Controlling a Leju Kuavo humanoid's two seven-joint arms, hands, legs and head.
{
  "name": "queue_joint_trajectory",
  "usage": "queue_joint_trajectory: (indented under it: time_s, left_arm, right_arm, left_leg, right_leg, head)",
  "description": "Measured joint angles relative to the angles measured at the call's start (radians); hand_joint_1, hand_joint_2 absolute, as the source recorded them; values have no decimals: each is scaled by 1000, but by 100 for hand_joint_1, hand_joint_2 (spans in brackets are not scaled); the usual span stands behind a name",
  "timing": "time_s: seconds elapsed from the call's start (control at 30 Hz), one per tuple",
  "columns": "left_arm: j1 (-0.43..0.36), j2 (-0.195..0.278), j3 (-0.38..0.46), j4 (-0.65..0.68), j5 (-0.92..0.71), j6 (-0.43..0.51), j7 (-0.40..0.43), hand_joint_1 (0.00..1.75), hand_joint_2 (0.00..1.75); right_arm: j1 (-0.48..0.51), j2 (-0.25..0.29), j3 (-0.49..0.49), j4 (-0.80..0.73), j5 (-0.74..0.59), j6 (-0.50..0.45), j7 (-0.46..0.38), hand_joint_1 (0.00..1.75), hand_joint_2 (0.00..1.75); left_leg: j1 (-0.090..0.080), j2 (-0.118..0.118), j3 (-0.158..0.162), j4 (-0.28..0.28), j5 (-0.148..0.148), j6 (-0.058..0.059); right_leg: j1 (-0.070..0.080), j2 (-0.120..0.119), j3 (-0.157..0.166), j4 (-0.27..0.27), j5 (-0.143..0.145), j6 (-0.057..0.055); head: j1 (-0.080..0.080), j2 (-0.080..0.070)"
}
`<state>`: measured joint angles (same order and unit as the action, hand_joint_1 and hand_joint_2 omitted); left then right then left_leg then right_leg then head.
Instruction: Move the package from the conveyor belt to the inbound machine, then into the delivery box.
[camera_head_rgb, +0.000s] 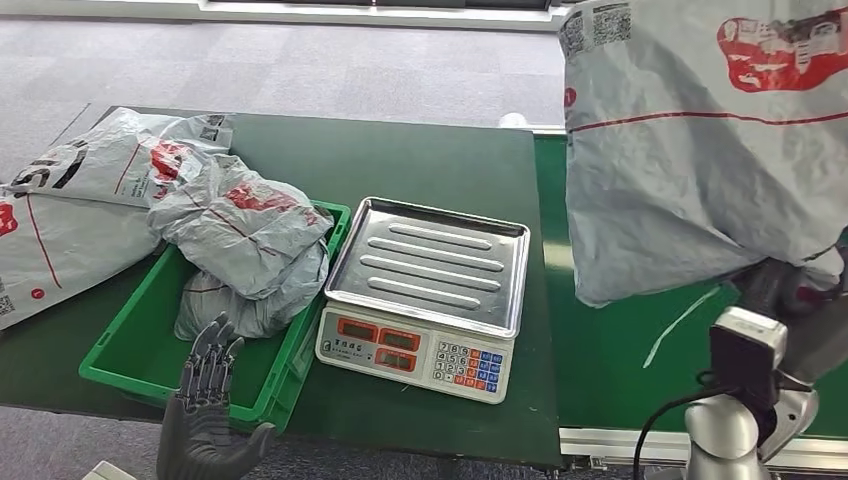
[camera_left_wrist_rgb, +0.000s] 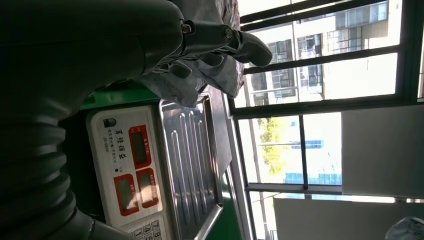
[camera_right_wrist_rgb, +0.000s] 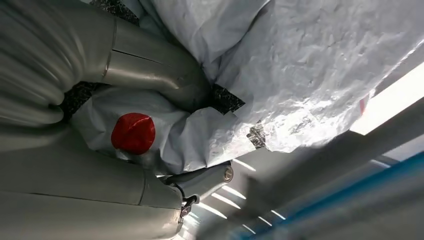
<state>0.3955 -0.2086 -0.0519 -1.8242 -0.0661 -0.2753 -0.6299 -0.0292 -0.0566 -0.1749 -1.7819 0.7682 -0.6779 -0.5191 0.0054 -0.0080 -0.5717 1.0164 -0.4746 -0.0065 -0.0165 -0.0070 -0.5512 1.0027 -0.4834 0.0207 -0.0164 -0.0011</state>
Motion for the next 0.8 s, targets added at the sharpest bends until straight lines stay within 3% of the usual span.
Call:
queue_joint_trajectory:
  time_s: [0.07, 0.2, 0.33, 0.5, 0.73, 0.77, 0.8]
  left_arm:
    - [0, 0, 0, 1, 1, 10, -7, 0, 175]
    - [-12, 3, -2, 8, 1, 23, -25, 0, 175]
    - [-22, 6, -6, 20, 0, 28, -31, 0, 175]
    - [-27, 11, -8, 29, 0, 35, -33, 0, 175]
    - [-48, 23, -22, 39, 9, 45, -7, 0, 175]
    - [-53, 27, -24, 39, 14, 47, 1, 0, 175]
    - [-58, 31, -26, 40, 19, 47, 10, 0, 175]
  right_arm:
    - [7, 9, 47, -40, 84, 38, 29, 175, 175]
    - [-41, 1, 230, -42, 186, 257, 252, 175, 175]
    - [-92, -2, 349, 2, 174, 315, 298, 175, 175]
    - [-117, -9, 408, 26, 153, 345, 315, 175, 175]
    - [-236, 24, 457, 243, 154, 644, 523, 175, 175]
    - [-258, 29, 461, 288, 163, 666, 546, 171, 175]
    - [-278, 33, 463, 332, 170, 686, 564, 153, 175]
  left_leg:
    - [0, 1, -2, 0, 0, -1]
    - [1, 6, -2, -1, -1, -2]
    - [1, 2, 0, -1, 3, -1]
    - [1, 2, -1, -1, 3, -1]
    - [2, 3, -2, -1, 5, -2]
    - [2, 3, -2, -1, 6, -2]
    - [2, 2, -2, -1, 6, -2]
  right_leg:
    - [1, 1, 0, 0, 0, 0]
    - [1, 6, -1, 0, -1, -3]
    - [1, 2, -3, 1, 2, -3]
    - [1, 2, -3, 1, 2, -3]
    - [2, 4, -5, 1, 5, -3]
    - [2, 3, -5, 1, 5, -3]
    - [2, 3, -5, 1, 5, -3]
  head:
    - [0, 0]
    - [0, 0]
    - [0, 0]
    - [0, 0]
    - [0, 0]
    - [0, 0]
    - [0, 0]
